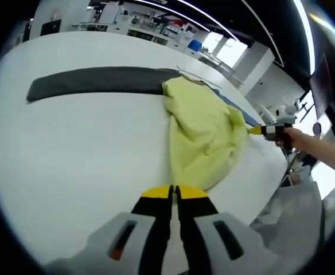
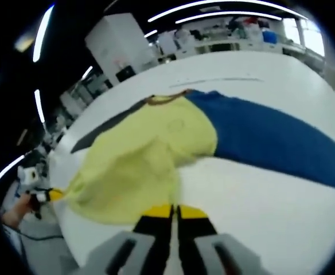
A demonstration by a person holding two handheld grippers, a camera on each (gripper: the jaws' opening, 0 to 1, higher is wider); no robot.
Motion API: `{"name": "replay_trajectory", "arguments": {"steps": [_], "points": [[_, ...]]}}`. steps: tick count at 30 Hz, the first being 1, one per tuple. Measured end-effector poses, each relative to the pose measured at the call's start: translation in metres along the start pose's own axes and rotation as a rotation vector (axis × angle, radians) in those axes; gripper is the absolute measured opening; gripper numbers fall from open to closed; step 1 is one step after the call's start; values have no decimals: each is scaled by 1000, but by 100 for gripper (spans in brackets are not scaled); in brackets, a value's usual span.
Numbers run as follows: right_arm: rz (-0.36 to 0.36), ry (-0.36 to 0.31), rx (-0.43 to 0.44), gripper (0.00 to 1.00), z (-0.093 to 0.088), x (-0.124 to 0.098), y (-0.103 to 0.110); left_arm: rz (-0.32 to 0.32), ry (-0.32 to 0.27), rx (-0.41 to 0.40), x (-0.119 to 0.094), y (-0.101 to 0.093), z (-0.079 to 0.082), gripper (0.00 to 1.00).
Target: Fold the garment on the visible template until the final outline fits inside the template.
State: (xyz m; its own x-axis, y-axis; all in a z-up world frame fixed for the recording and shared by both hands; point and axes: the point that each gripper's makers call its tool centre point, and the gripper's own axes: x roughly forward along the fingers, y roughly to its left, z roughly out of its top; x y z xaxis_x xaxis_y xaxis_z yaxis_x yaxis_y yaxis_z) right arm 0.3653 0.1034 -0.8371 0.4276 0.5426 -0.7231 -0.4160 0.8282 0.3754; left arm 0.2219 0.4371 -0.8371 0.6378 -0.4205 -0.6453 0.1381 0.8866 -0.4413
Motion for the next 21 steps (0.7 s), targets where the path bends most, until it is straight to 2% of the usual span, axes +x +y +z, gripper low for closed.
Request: {"name": "replay_trajectory", "arguments": {"steps": [9,13,15,21], "points": [[-18,3,60,0,-36,-30,-5,-8,11,11,2,-4,-4,0],[-27,-5,91,0,-49,-38,-15,-13,13,14,2,-8,-5,0],[-28,-9,105,0,-55,-45,-8,-13,12,16,2,-9,-5,0],[-35,-22,149,0,-70,-54,-13,-20,17,27,1,-13,-8,0]]}}
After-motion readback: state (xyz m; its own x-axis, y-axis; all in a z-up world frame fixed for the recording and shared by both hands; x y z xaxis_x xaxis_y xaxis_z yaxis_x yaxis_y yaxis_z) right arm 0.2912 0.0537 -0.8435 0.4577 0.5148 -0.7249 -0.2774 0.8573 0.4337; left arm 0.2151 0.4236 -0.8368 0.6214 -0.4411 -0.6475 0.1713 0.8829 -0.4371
